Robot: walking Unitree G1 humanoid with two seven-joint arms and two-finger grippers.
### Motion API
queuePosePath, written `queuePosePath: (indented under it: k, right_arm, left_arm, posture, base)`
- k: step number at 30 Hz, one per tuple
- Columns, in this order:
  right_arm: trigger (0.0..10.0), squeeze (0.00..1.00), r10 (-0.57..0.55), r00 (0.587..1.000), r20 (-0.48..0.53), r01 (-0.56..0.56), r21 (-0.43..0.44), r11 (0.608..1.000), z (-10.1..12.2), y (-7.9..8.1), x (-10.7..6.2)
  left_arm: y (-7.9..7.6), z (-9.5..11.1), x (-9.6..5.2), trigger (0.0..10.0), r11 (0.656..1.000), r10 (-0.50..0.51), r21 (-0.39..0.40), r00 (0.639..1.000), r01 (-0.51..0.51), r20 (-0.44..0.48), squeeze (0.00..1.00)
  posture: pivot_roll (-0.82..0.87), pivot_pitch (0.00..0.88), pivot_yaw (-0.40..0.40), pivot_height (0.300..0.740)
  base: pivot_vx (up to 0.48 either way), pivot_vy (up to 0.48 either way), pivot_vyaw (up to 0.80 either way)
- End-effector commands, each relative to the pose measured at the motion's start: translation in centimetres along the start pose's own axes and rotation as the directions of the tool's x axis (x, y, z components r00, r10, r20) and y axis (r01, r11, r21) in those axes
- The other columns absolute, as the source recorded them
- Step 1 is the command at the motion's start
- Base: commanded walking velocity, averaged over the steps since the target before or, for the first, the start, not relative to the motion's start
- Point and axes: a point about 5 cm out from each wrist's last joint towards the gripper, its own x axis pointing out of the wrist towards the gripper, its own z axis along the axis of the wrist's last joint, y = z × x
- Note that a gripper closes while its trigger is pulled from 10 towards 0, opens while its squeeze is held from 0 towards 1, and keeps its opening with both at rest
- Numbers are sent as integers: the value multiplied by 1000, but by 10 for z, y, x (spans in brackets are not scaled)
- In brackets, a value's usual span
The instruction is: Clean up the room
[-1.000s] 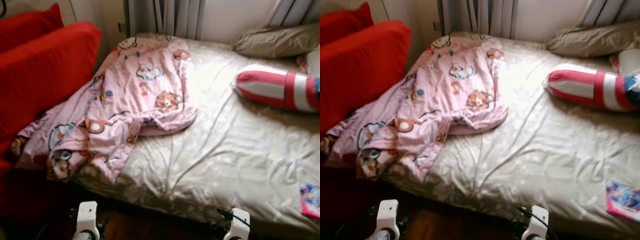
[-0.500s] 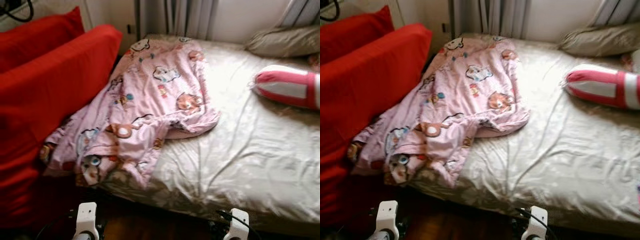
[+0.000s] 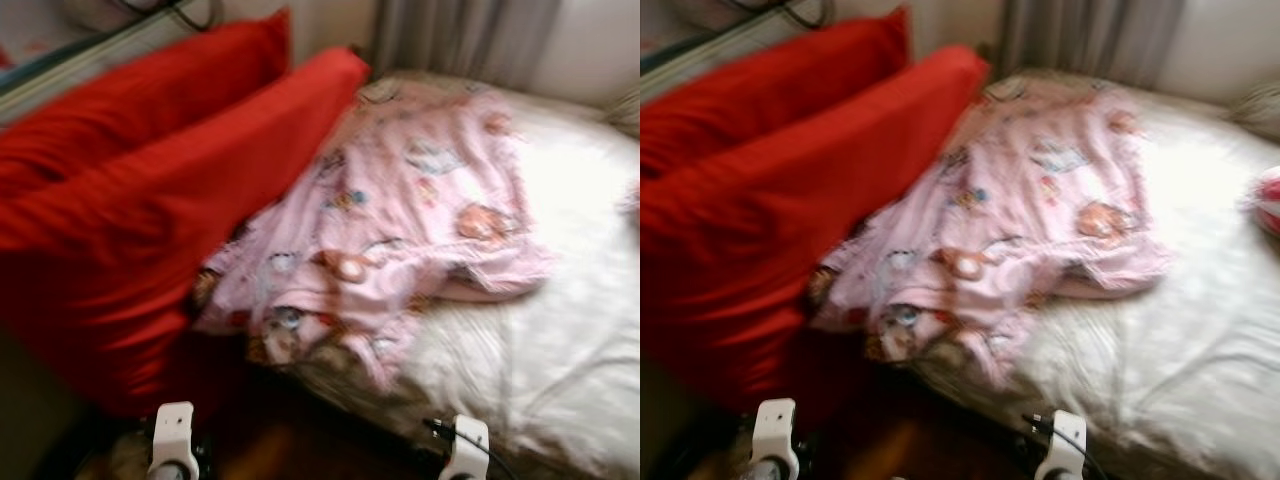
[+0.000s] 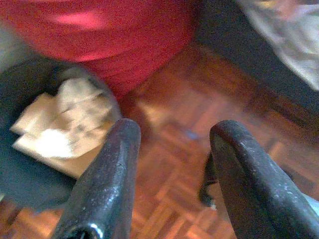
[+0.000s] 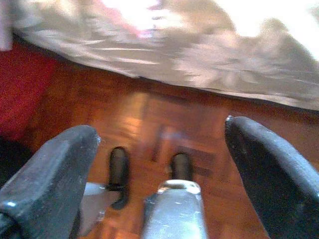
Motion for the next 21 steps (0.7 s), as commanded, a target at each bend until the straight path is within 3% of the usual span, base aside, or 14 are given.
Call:
queuePosePath:
  k: [1, 8, 14, 21]
  right_arm:
    - [10000, 0, -25, 999, -40, 25, 6, 1000, -13, -8, -4]
    - [10000, 0, -30, 999, -39, 30, 12, 999, -13, -8, -4]
    - [10000, 0, -35, 999, -33, 36, 35, 999, -13, -8, -4]
    - [10000, 0, -34, 999, -26, 36, 44, 998, -12, -8, -3]
  left_arm:
    - [-3, -8, -2, 10000, 1000, -9, -1, 999, 9, -31, 0]
    - [-4, -8, -2, 10000, 1000, -9, -4, 1000, 9, -28, 0]
    - [-7, -6, -1, 10000, 1000, -22, 8, 1000, 22, -21, 0]
    - [-9, -4, 0, 10000, 1000, -27, 11, 1000, 27, -10, 0]
  posture:
    - [101, 127, -31, 740]
    - [101, 135, -32, 740]
    - [102, 144, -35, 740]
    - [104, 146, -37, 740]
  base:
    - [0, 0, 800]
    - [0, 0, 714]
    - [0, 0, 0]
    - [0, -281, 0]
